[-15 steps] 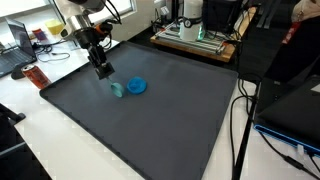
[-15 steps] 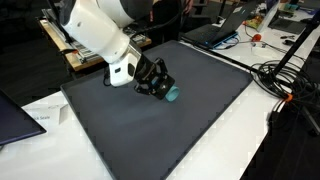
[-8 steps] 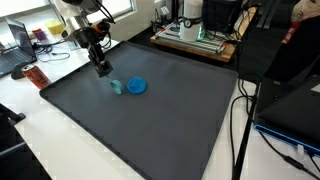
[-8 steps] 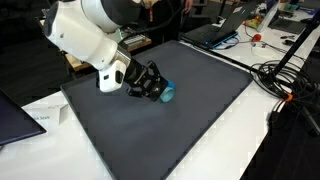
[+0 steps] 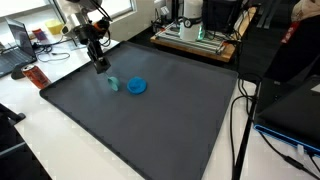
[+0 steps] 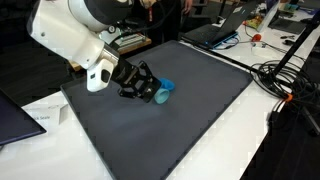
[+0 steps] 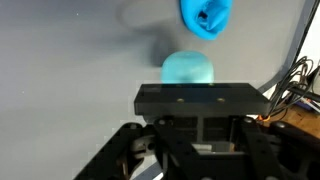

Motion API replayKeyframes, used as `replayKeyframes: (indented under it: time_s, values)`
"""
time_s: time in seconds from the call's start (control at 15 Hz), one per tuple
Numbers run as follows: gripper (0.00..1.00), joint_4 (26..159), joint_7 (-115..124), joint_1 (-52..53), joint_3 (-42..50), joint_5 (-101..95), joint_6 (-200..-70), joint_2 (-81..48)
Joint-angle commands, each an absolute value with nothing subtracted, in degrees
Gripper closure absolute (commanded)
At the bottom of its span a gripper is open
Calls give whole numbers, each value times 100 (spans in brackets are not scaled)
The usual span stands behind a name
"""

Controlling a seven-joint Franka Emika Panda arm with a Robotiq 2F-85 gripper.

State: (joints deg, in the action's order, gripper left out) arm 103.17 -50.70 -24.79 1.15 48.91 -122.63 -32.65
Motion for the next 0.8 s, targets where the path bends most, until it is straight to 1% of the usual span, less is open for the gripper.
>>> replayKeyframes:
  time_s: [0.0,0.33,0.73]
  values:
    - [77,11044,-5695,-2507,196,5282,-12298,-2626]
    - [77,11622,-6237,-2437,428,5417,-12133,-2032]
    - [77,12360,-6478,-2172,683,5251,-12235,-1182]
